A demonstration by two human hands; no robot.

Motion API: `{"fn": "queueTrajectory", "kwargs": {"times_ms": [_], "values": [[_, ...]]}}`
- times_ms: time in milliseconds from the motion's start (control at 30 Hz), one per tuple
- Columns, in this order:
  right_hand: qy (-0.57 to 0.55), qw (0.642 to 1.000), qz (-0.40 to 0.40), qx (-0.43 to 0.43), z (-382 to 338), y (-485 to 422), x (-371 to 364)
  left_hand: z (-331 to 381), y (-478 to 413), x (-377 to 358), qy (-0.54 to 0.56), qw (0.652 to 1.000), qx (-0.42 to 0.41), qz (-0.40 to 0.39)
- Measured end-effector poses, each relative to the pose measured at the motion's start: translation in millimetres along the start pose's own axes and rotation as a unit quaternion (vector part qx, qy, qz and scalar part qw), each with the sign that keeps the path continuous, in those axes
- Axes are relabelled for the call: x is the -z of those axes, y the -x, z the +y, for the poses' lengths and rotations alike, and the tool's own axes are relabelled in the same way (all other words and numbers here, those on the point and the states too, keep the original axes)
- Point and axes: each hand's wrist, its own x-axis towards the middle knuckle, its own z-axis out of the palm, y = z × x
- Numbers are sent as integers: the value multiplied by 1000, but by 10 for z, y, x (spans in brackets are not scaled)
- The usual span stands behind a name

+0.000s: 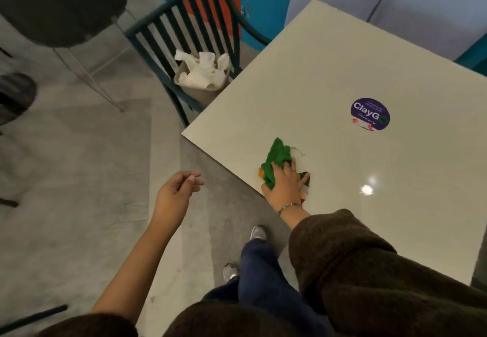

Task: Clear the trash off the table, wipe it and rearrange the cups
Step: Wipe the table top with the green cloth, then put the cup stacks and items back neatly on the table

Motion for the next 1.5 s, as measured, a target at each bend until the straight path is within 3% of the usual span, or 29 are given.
{"fn": "queueTrajectory", "kwargs": {"times_ms": [200,400,667,833,933,1133,1233,1333,1500], "values": [[14,1000,3,-5,-489,-407,-56,139,-565,198,-1,1000,-8,10],[-72,990,-4,-120,-1380,-731,-198,321,-1182,327,-26,1000,5,-14],[-260,919,-50,-291,-2508,-1413,-163,560,-1740,373,-34,999,-3,-42],[-263,916,-71,-294,-2606,-1551,-148,627,-2059,466,-46,997,-2,-59],[-277,920,-90,-263,-2553,-1513,-70,748,-2198,397,-54,992,-5,-114],[-353,909,-21,-221,-1859,-1060,374,1145,-2328,-10,-54,968,-34,-244],[-408,860,92,-293,-1315,-721,621,1262,-2210,-350,-86,945,-49,-312],[-435,802,181,-367,-823,-207,881,1320,-1950,-716,-125,901,-98,-403],[-511,673,319,-429,-237,767,1062,1431,-1295,-1317,-167,826,-142,-520]]}}
